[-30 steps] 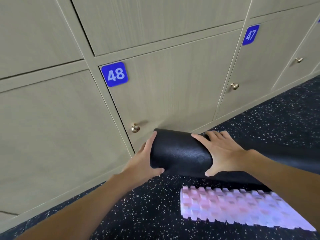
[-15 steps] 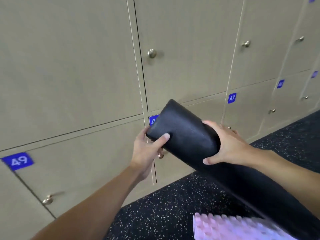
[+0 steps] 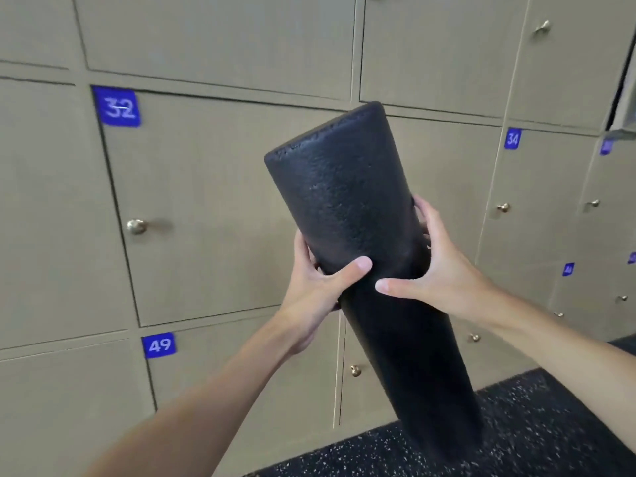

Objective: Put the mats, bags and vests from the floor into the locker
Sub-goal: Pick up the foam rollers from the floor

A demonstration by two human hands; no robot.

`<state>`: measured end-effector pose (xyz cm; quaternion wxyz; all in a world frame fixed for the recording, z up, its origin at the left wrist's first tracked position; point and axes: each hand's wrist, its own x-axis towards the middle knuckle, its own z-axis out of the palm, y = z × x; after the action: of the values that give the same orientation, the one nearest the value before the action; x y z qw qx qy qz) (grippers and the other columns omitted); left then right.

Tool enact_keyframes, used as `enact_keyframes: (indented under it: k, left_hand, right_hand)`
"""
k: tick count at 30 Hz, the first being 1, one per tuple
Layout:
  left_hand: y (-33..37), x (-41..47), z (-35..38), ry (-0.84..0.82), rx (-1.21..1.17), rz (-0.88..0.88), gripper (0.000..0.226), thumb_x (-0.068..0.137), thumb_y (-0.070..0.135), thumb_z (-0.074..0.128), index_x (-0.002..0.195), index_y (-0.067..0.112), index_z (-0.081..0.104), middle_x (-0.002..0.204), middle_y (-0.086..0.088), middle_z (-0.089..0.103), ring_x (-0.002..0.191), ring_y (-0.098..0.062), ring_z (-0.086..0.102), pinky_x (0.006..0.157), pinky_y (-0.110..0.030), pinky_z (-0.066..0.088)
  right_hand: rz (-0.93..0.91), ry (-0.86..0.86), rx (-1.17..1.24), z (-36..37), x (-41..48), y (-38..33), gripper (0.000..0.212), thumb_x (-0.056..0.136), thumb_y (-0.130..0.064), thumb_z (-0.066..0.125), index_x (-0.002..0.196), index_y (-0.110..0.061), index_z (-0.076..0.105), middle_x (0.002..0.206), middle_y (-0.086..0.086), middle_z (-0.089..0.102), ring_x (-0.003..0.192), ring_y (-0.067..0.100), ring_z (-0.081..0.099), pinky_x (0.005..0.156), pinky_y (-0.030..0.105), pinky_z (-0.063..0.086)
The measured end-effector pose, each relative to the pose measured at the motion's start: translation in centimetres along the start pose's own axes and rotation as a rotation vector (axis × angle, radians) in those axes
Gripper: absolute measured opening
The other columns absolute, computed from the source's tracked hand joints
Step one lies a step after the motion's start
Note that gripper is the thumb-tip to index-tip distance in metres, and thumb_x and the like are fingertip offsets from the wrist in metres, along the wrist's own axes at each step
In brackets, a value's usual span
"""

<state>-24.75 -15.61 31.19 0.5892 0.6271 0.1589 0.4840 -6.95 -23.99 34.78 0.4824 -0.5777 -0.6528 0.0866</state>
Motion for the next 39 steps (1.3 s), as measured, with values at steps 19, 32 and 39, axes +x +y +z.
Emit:
enact_keyframes:
  k: [19,32,39]
  left_hand:
    - [19.4,-18.9,-28.5,0.52,0.549,-0.013,0.075,0.08,0.041,0.077,0.137,0.051,0.029,0.12,0.023,0.065,0.102,-0.002,0.069,0.079,-0.044,0.061]
    - [24.7,-33.7,-57.4,0.825,0.673,-0.021,0.078,0.08,0.022,0.081,0.136,0.05,0.035,0.112,0.026,0.066,0.106,0.0,0.066,0.081,-0.025,0.056]
    - [22.4,-35.0,-68.8,0.884,0.7,-0.089,0.082,0.072,0.029,0.087,0.134,0.051,0.039,0.115,0.024,0.062,0.106,-0.005,0.066,0.083,-0.027,0.057]
  right_hand:
    - [-0.259,-0.501,0.455,29.7,3.4,-22.5,0.118,0.071,-0.013,0.086,0.149,-0.044,0.004,0.123,-0.026,0.053,0.104,-0.018,0.054,0.09,0.012,0.05]
    - [-0.322,-0.651,0.522,63.0,3.6,-38.0,0.11,0.054,-0.036,0.092,0.135,-0.054,0.02,0.138,-0.014,0.048,0.13,0.008,0.046,0.109,0.032,0.039]
    - [-0.25,-0.698,0.548,74.5,4.6,-39.1,0.114,0.064,-0.022,0.091,0.145,-0.044,0.014,0.137,-0.019,0.045,0.128,0.006,0.046,0.109,0.029,0.037]
